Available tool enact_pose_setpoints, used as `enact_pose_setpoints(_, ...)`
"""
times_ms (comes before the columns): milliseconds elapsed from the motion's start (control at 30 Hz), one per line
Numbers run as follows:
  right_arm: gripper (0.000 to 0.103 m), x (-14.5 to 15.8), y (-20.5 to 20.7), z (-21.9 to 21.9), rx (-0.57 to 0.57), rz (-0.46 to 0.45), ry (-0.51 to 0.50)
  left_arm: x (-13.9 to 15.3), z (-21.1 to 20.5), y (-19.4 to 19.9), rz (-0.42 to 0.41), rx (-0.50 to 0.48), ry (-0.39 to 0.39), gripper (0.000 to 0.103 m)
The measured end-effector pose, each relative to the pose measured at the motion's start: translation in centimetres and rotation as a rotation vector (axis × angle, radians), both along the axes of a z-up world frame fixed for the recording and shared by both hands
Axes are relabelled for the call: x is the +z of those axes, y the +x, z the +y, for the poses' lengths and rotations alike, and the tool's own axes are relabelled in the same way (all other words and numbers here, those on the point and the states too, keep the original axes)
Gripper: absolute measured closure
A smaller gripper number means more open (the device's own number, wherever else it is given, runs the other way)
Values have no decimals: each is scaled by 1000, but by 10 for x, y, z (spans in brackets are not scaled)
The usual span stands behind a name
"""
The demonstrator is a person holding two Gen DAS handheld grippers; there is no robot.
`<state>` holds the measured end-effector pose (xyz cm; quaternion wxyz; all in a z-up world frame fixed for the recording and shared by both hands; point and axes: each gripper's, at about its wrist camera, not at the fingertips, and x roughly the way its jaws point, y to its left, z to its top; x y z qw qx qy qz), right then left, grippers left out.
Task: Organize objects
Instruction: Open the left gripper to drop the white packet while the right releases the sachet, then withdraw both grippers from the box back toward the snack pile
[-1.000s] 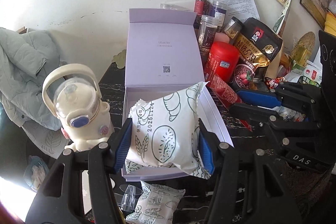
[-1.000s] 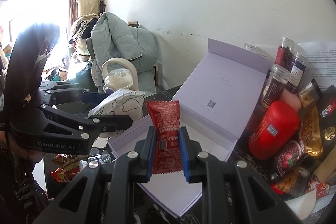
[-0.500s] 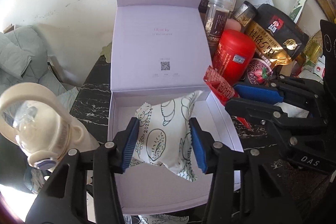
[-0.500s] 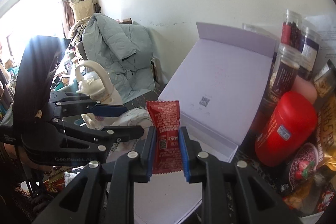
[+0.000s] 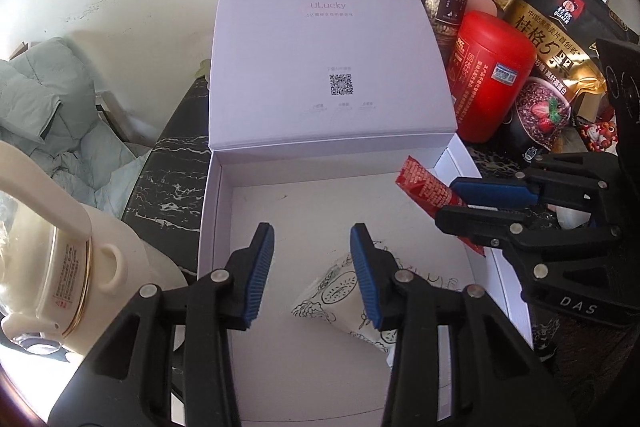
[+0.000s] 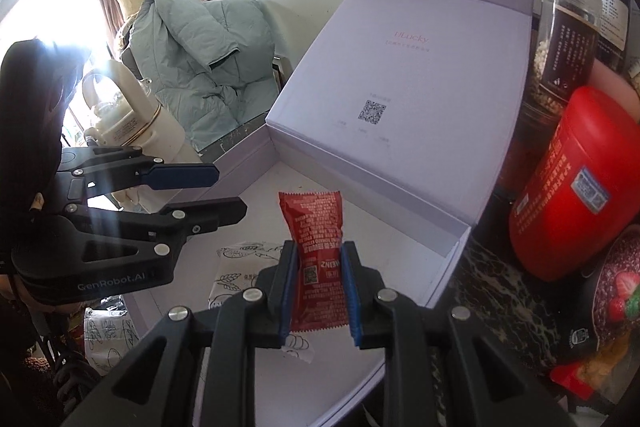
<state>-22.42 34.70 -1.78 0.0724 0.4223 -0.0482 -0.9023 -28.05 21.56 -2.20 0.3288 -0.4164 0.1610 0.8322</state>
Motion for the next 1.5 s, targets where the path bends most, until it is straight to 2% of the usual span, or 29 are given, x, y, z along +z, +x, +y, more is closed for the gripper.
enact_pose_setpoints(333, 81, -11, -4, -3, 32, -47, -2, -2, 1, 5, 5, 2, -30, 65)
enact_pose_setpoints(633, 77, -2, -1, -2, 13, -37, -11, 7, -2, 8, 7, 18, -38, 64)
enact_pose_setpoints(733, 77, 2, 1, 0, -7, -40, -8, 13, -4, 10, 16, 28, -35, 59)
enact_pose_setpoints(767, 76, 4, 2, 1, -18, -45, -4, 15, -4, 10, 20, 34, -34, 54)
enact_pose_setpoints(800, 74, 6, 2, 1, -29, -46, 3, 16, -5, 11, 25, 39, -30, 50)
enact_pose_setpoints(967, 68, 18, 10, 1, -61, -25, 36, 27, -8, 15, 49, 59, -25, 45)
enact_pose_setpoints(1267, 42, 41, 27, -5, -122, 30, 102, 44, -19, 22, 77, 99, -9, 26)
enact_pose_setpoints(1433, 38, 53, 37, -5, -177, 54, 142, 52, -26, 28, 101, 127, 4, 17)
enact_pose_setpoints(1500, 27, 58, 42, -7, -177, 69, 153, 56, -29, 31, 114, 129, 7, 15)
